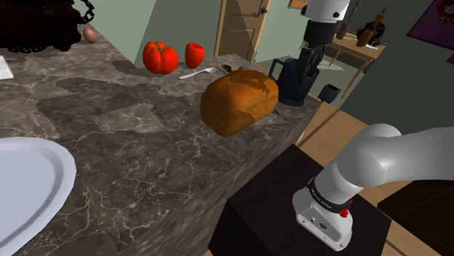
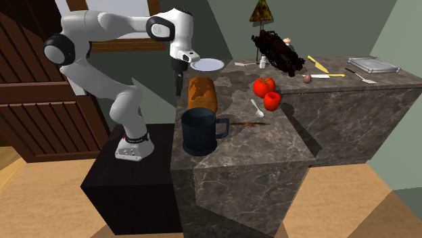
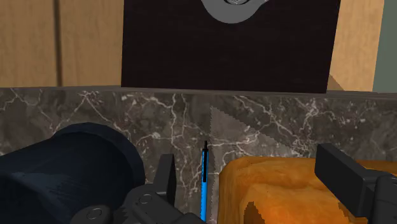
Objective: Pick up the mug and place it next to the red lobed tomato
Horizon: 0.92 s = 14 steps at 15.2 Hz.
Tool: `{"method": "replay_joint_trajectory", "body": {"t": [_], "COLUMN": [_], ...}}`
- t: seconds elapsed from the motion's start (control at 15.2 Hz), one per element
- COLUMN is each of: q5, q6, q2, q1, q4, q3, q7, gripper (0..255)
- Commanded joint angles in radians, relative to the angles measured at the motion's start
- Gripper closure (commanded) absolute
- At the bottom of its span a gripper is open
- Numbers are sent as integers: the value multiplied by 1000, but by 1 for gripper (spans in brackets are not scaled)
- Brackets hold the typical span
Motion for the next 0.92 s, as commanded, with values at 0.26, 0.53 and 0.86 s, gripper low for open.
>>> {"method": "replay_joint_trajectory", "body": {"t": [0.26,0.53,0.86], "q5": [-45,-69,-67], "q6": [103,203,300], "q2": [64,145,249], "q1": [-17,-27,-28], "q4": [21,63,131], "q3": [-86,-171,-259], "q7": [-97,-193,-298], "gripper": [0,0,0]}}
